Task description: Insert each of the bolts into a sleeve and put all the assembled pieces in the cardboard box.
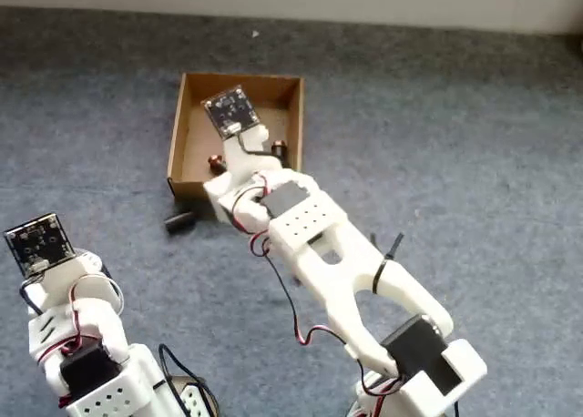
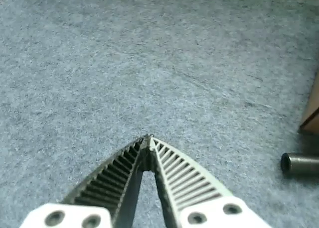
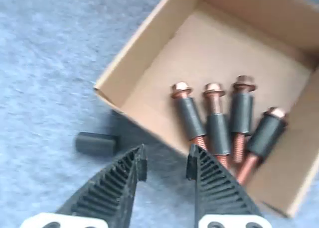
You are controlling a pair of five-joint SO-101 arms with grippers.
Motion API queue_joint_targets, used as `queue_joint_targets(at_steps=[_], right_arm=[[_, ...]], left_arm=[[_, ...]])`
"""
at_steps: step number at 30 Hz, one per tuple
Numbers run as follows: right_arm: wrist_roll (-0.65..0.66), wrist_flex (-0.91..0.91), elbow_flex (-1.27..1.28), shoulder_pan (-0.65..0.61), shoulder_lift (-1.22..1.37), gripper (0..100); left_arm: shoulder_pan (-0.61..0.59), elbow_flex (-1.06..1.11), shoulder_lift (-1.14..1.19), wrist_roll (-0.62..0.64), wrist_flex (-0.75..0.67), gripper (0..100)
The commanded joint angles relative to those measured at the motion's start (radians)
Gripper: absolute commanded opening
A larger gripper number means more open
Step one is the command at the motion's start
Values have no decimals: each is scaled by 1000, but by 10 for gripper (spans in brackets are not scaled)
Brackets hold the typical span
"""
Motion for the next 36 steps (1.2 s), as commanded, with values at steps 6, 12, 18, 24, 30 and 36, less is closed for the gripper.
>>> queue_joint_targets(at_steps=[6,12,18,24,30,36], right_arm=[[-328,4,-134,-107,61,124],[-503,25,-249,-133,203,124],[-712,323,-541,-148,355,127],[-761,501,-826,-174,587,128],[-761,633,-1092,-180,760,128],[-761,716,-1308,-180,886,150]], left_arm=[[-16,-36,-7,26,-25,7],[-15,-36,-7,26,-25,7],[-15,-36,-7,26,-25,7],[-15,-36,-7,26,-25,7],[-15,-35,-7,26,-25,7],[-13,-35,-7,25,-25,7]])
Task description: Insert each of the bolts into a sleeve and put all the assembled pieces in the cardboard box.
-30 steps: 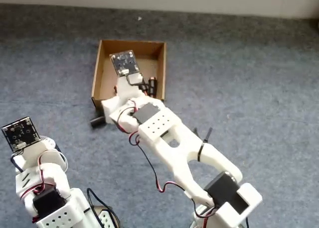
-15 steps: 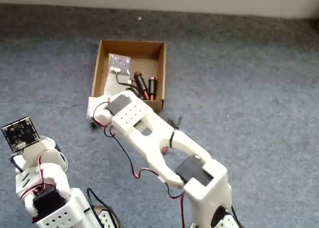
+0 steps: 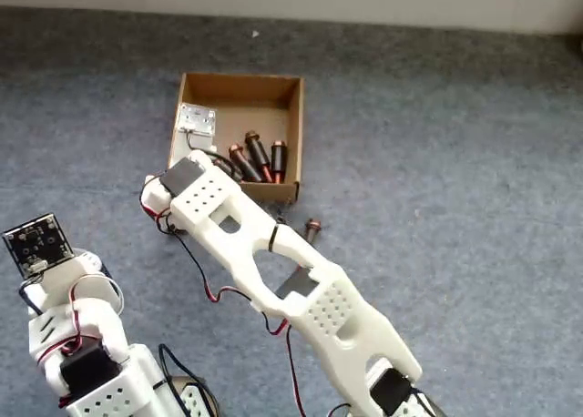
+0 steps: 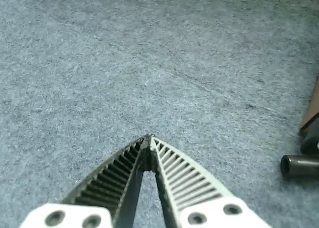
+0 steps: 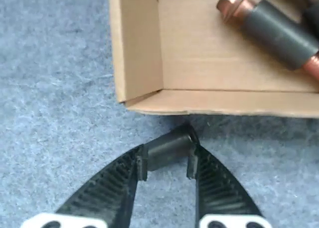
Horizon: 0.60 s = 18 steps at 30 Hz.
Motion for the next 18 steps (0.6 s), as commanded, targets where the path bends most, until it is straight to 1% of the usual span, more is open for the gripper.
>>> queue_joint_targets(at_steps=[1,4,10,18], right_arm=[[-12,54,-159,-13,19,172],[-12,94,-231,-13,67,226],[-12,148,-303,-13,139,228],[-12,154,-302,-8,194,228]], left_arm=[[-12,-35,-7,9,-23,7],[-12,-35,-7,9,-23,7],[-12,-25,-7,8,-38,7],[-12,-24,-7,8,-41,7]])
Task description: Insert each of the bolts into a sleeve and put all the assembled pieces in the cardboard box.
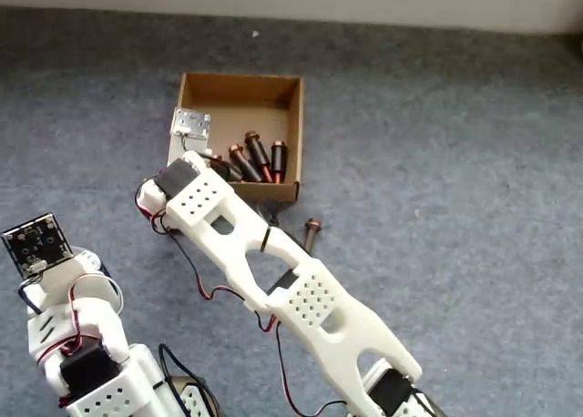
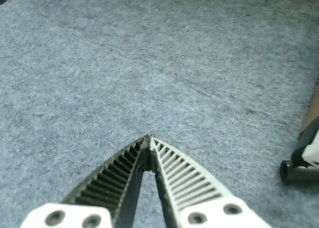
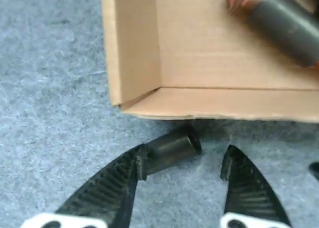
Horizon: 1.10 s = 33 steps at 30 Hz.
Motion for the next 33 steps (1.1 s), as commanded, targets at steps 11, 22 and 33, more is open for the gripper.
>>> queue_joint_targets(at_steps=[11,22,33], right_arm=[[-5,113,-27,-4,5,109],[-11,113,-35,18,-7,110],[-11,53,-188,18,-21,110]], left_arm=[[-12,-24,-7,8,-23,7],[-12,-24,-7,8,-23,7],[-12,-24,-7,8,-25,7]])
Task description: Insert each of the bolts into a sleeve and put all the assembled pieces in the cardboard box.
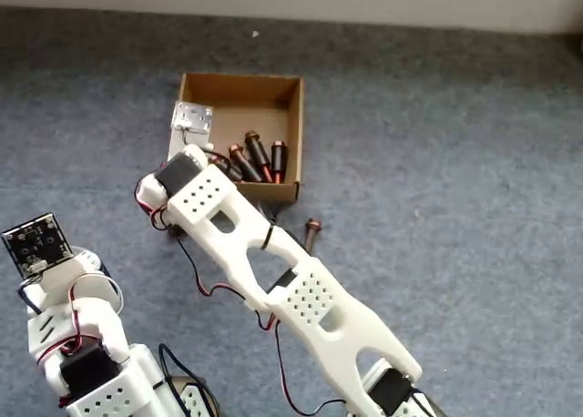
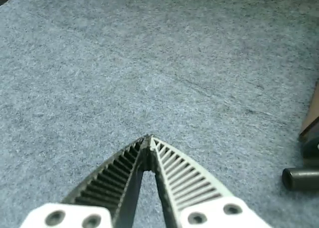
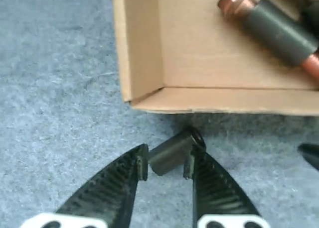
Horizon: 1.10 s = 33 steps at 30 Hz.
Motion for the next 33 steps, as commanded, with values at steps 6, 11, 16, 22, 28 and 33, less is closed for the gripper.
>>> queue_joint_targets(at_steps=[6,11,16,22,28,33], right_arm=[[-8,-65,4,12,18,110],[-11,58,-4,13,33,144],[-11,96,-28,13,25,188],[-11,114,-28,12,27,188],[-11,133,-27,8,27,188],[-9,219,-33,-24,27,188]], left_arm=[[-12,-24,-5,8,-23,7],[-12,-24,-5,8,-23,7],[-12,-24,-5,8,-23,7],[-12,-24,-5,8,-23,7],[-12,-16,-7,6,-25,7],[-12,-15,-7,6,-25,8]])
